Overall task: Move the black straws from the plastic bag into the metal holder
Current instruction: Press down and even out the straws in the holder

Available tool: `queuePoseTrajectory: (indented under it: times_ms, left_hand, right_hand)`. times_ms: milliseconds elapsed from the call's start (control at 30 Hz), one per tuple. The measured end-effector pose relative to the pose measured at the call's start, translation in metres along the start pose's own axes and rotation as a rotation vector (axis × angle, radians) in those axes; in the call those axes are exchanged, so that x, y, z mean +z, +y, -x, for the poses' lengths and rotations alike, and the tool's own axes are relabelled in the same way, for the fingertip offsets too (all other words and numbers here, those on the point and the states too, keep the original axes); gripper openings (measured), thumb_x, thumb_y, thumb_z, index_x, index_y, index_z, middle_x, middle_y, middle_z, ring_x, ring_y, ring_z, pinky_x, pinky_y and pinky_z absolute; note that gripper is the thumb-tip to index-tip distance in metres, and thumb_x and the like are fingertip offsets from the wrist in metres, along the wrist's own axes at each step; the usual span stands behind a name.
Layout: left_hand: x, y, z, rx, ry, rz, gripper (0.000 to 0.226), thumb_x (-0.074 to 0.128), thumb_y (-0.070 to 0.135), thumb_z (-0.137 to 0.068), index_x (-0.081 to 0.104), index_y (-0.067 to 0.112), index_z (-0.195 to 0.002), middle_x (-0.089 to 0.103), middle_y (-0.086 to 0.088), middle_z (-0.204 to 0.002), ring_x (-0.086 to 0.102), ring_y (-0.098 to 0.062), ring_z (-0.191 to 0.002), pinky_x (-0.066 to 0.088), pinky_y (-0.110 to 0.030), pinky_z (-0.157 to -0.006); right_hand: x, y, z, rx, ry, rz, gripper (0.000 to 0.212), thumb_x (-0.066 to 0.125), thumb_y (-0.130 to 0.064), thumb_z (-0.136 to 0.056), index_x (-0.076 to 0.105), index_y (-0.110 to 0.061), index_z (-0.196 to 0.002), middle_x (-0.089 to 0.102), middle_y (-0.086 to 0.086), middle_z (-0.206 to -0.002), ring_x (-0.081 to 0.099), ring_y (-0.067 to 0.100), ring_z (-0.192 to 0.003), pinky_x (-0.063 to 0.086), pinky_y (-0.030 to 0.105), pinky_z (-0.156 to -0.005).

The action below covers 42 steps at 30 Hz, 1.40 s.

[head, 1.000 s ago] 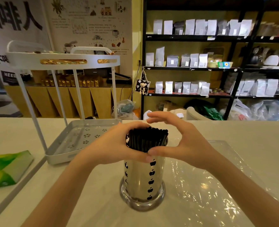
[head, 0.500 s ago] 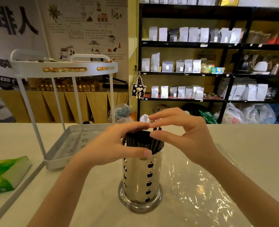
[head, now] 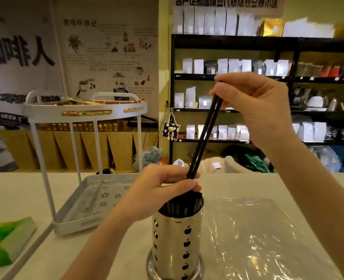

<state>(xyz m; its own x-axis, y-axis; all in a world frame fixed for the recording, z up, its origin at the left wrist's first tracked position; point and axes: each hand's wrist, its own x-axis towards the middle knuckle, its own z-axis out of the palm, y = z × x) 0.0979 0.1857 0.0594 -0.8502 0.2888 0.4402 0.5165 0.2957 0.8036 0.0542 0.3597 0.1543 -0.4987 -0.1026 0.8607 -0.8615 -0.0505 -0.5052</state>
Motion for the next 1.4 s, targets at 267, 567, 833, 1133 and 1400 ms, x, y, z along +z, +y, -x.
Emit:
queuePoseTrajectory:
  times_ms: [267,567,833,1133,1400]
  left_hand:
    - [-0.023,0.014,-0.007,0.086,0.326,0.198,0.019,0.058,0.009,-0.074,0.068,0.018,-0.087,0.075,0.002,-0.072,0.071,-0.013,-0.064,0.056,-0.018,-0.06]
    - [-0.059,0.013,-0.019,0.161,0.787,0.231,0.016,0.065,0.01,-0.076,0.066,0.017,-0.09,0.073,0.01,-0.066,0.069,-0.007,-0.061,0.054,-0.013,-0.056]
    - [-0.067,0.027,-0.032,0.266,0.602,0.039,0.027,0.065,0.017,-0.071,0.065,0.019,-0.098,0.073,0.014,-0.068,0.068,-0.006,-0.059,0.054,-0.013,-0.058]
    - [-0.058,0.029,-0.038,0.226,0.25,-0.178,0.028,0.063,0.021,-0.067,0.065,0.022,-0.095,0.073,0.014,-0.069,0.069,-0.008,-0.061,0.054,-0.014,-0.059]
    - [-0.032,0.001,-0.029,0.116,0.018,-0.331,0.024,0.065,0.026,-0.069,0.068,0.024,-0.093,0.072,0.007,-0.076,0.07,-0.004,-0.066,0.053,-0.012,-0.066]
  right_hand:
    - [-0.021,0.02,0.0,0.173,0.25,-0.207,0.012,0.068,-0.018,-0.076,0.068,-0.019,-0.088,0.073,-0.009,-0.073,0.065,0.004,-0.068,0.05,0.014,-0.056]
    - [0.002,0.077,0.072,0.565,0.106,-0.363,0.015,0.067,-0.01,-0.065,0.068,-0.01,-0.08,0.075,0.001,-0.068,0.072,0.013,-0.067,0.055,0.015,-0.057]
    - [0.013,0.09,0.083,0.51,-0.382,0.075,0.014,0.075,-0.008,-0.07,0.072,-0.018,-0.078,0.073,-0.008,-0.066,0.07,0.007,-0.071,0.054,0.013,-0.066]
    - [0.022,0.09,0.086,0.43,-0.704,0.237,0.034,0.067,-0.001,-0.078,0.069,-0.031,-0.094,0.068,-0.024,-0.078,0.065,-0.007,-0.082,0.048,0.005,-0.079]
    - [0.015,0.085,0.087,0.572,-0.654,0.065,0.03,0.054,-0.002,-0.087,0.07,-0.026,-0.097,0.072,-0.013,-0.091,0.066,-0.002,-0.092,0.048,0.006,-0.079]
